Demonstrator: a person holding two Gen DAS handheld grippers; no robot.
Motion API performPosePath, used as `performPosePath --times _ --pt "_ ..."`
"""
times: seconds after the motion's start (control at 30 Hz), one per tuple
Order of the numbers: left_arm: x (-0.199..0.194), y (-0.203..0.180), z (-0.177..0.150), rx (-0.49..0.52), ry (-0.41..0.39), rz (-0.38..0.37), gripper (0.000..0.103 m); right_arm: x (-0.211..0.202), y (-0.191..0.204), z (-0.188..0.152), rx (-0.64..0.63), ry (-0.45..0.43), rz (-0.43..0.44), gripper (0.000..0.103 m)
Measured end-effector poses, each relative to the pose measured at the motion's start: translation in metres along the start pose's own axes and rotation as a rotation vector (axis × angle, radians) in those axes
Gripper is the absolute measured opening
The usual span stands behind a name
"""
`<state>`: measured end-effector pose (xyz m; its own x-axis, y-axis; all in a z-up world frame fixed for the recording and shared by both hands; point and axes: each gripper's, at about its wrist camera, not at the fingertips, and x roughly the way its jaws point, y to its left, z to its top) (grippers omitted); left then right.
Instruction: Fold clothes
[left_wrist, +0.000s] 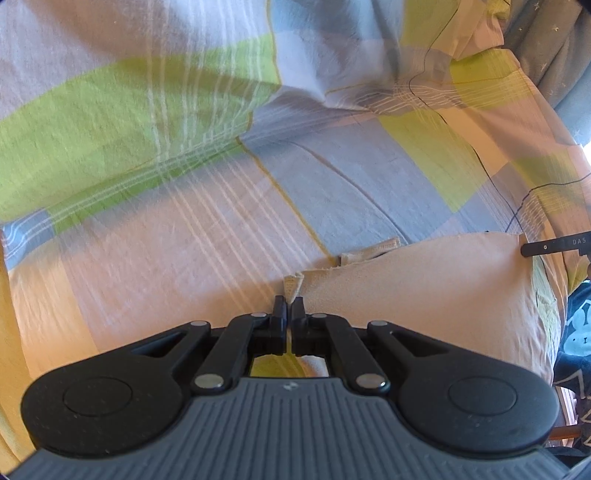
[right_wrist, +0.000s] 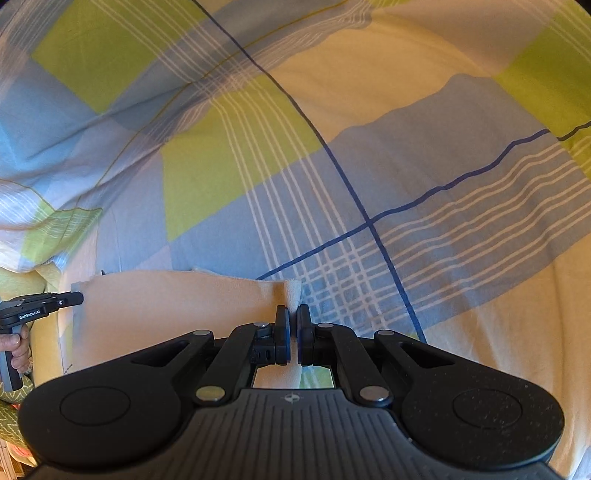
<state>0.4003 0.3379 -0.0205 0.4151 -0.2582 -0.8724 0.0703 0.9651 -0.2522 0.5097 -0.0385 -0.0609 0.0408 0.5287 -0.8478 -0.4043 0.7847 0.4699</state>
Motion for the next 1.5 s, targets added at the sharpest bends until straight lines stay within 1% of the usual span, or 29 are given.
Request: performPosePath --times 0.07,0.13,0.17,0.23,0.33,0.37,0.43,0.47,0.5,0.53,0.57,0.63,0.7,0.77,0.8,0.9,0.97,1.03,1.1,1.17,1.2,1.27,1.3,1.33,1.47,1.5 --pt "-0.007 -0.003 0.003 0.01 -0.035 -0.005 0.0 -0.003 0.003 0.001 -0.006 -0.016 -0.002 0.003" --pt "-0.01 -0.004 0.006 0.019 -0.041 -0.012 0.0 -0.003 0.003 0.001 -0.007 -0.014 -0.004 0.003" --pt "-0.009 -0.003 0.007 0.018 -0.029 -0.01 0.0 -0.002 0.003 0.001 -0.007 -0.008 -0.007 0.003" --pt "-0.003 0.004 0.005 -0.017 -0.015 -0.004 0.0 0.002 0.0 -0.001 0.005 0.007 -0.015 0.002" --pt "0.004 0.014 0.002 -0.07 0.006 0.003 0.003 0.003 -0.001 0.0 0.018 0.001 -0.019 0.002" --pt "0.004 0.017 0.002 -0.087 0.0 0.002 0.004 0.0 -0.001 -0.001 0.021 -0.01 -0.035 0.002" --pt "0.001 0.018 0.001 -0.092 -0.015 0.021 0.004 -0.005 -0.002 -0.002 0.029 -0.033 -0.066 0.003" --pt "-0.002 0.018 -0.001 -0.098 -0.021 0.033 0.005 -0.008 -0.003 -0.003 0.032 -0.045 -0.082 0.005" --pt "-0.005 0.019 -0.002 -0.104 -0.027 0.047 0.004 -0.011 -0.003 -0.004 0.036 -0.056 -0.097 0.014" --pt "-0.009 0.021 -0.004 -0.119 -0.033 0.069 0.004 -0.014 -0.004 -0.004 0.04 -0.068 -0.113 0.018" --pt "-0.014 0.024 -0.007 -0.142 -0.036 0.087 0.004 -0.019 -0.003 -0.008 0.045 -0.077 -0.131 0.017" --pt "-0.023 0.029 -0.016 -0.182 -0.034 0.119 0.004 -0.031 -0.002 -0.014 0.056 -0.097 -0.168 0.017" --pt "-0.036 0.027 -0.028 -0.188 -0.026 0.133 0.004 -0.044 0.007 -0.025 0.044 -0.097 -0.178 0.018" --pt "-0.047 0.016 -0.042 -0.16 -0.011 0.114 0.004 -0.052 0.022 -0.039 0.0 -0.079 -0.16 0.018" --pt "-0.053 0.007 -0.051 -0.141 0.001 0.091 0.004 -0.054 0.032 -0.049 -0.035 -0.058 -0.14 0.018" --pt "-0.059 -0.022 -0.079 -0.077 0.053 0.028 0.004 -0.048 0.067 -0.084 -0.167 0.033 -0.096 0.018" --pt "-0.06 -0.036 -0.097 -0.071 0.089 -0.003 0.005 -0.041 0.088 -0.109 -0.238 0.073 -0.077 0.018" --pt "-0.061 -0.046 -0.118 -0.084 0.112 -0.035 0.008 -0.033 0.103 -0.129 -0.257 0.103 -0.05 0.018" --pt "-0.059 -0.053 -0.134 -0.076 0.129 -0.045 0.009 -0.024 0.117 -0.147 -0.268 0.127 -0.017 0.018" --pt "-0.055 -0.054 -0.147 -0.08 0.142 -0.04 0.009 -0.013 0.131 -0.16 -0.324 0.158 0.008 0.018" --pt "-0.055 -0.053 -0.152 -0.079 0.139 -0.029 0.009 -0.007 0.137 -0.168 -0.363 0.176 0.009 0.018" --pt "-0.055 -0.049 -0.155 -0.085 0.123 -0.04 0.011 0.002 0.138 -0.177 -0.408 0.208 -0.015 0.017" --pt "-0.055 -0.047 -0.157 -0.087 0.117 -0.045 0.011 0.0 0.132 -0.179 -0.401 0.205 -0.025 0.011" --pt "-0.055 -0.047 -0.155 -0.076 0.121 -0.047 0.011 -0.001 0.126 -0.18 -0.393 0.202 -0.034 0.009" --pt "-0.055 -0.054 -0.149 0.02 0.148 -0.044 0.01 -0.02 0.101 -0.186 -0.371 0.209 -0.127 0.008" --pt "-0.056 -0.054 -0.148 0.034 0.152 -0.043 0.01 -0.024 0.091 -0.188 -0.345 0.213 -0.152 0.009"
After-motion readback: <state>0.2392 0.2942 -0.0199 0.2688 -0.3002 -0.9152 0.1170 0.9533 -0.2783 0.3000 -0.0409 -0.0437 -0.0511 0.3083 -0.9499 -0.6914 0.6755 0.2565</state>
